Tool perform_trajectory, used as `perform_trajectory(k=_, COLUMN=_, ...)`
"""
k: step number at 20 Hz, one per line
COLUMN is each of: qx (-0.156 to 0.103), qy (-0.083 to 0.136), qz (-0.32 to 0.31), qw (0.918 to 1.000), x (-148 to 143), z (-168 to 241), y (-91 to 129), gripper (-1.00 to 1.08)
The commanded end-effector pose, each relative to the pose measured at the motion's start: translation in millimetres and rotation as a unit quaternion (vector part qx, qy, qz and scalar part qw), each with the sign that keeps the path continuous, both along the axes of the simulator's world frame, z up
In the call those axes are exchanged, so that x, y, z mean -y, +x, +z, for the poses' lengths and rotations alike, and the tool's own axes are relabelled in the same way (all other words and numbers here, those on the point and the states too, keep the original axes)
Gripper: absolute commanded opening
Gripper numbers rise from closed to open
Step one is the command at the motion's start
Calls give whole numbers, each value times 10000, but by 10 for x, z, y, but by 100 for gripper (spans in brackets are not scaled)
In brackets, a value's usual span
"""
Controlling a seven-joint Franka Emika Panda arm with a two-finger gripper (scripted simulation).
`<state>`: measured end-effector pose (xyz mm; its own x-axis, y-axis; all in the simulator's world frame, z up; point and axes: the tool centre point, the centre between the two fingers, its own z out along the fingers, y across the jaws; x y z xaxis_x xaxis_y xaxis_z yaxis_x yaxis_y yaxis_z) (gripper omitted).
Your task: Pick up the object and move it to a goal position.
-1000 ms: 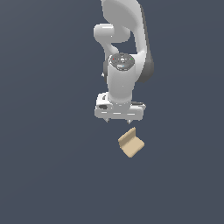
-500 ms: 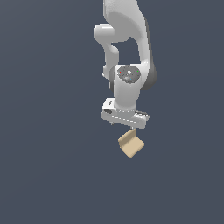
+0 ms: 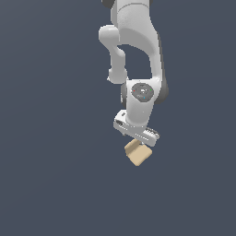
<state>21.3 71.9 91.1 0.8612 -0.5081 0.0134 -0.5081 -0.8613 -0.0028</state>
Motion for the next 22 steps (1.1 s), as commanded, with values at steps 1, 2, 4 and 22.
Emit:
perform_trajectory(k=1, qx=-9, qy=2, qz=-328, qw=9995, x=-55, z=-106, y=36, gripper=100)
perform_trajectory(k=2, qx=-13, qy=4, qz=-458, qw=9989, x=-76, z=-149, y=52, gripper=100)
perform_trajectory(k=4, qx=-21, qy=8, qz=-708, qw=9975, x=-116, z=-230, y=85, gripper=100)
perform_trajectory(k=22, qx=-59, qy=33, qz=-1797, qw=9837, x=-265, z=-584, y=262, gripper=100)
